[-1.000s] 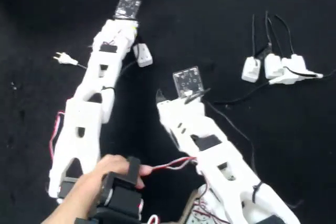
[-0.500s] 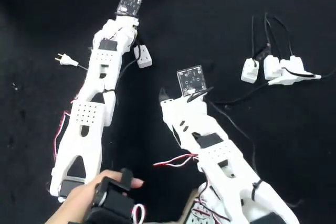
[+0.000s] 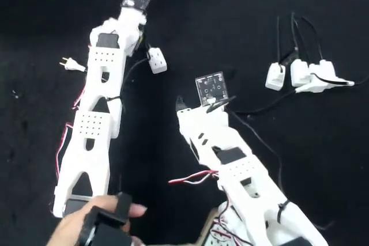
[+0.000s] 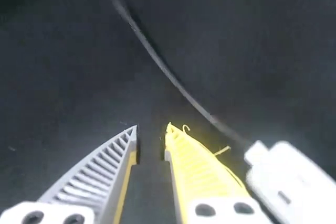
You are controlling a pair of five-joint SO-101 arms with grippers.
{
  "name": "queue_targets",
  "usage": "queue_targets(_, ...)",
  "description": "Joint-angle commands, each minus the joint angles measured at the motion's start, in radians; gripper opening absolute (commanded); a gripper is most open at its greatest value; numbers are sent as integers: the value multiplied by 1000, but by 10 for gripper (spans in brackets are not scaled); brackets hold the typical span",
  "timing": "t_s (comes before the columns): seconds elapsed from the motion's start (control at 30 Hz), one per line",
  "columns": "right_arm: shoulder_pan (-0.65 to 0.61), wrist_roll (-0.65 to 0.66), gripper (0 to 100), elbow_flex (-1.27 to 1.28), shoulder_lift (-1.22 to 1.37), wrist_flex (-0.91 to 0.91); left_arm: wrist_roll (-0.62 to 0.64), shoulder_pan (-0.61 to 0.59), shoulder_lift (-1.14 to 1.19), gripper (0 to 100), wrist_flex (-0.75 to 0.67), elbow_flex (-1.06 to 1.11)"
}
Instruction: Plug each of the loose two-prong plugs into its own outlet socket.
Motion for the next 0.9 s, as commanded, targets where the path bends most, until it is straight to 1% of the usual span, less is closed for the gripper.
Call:
queue_targets(0.0,15,-3,250,-10,-41,-31,126,16,-26,99,-92,-67)
queue_targets(0.07,15,-3,250,-8,-42,-31,176,22,-25,119,-110,-59)
queue_targets(0.17,15,-3,250,-7,-42,-31,190,22,-23,174,-107,-44)
queue_targets(0.53,15,-3,250,-10,-42,-31,190,30,5,173,-104,30)
queue_targets(0.63,15,-3,250,-10,-42,-31,187,27,11,174,-43,24)
queue_targets(0.77,17,-5,250,-10,-42,-31,98,22,0,173,86,21)
queue_targets(0.87,17,-5,250,-10,-42,-31,68,22,5,173,166,21)
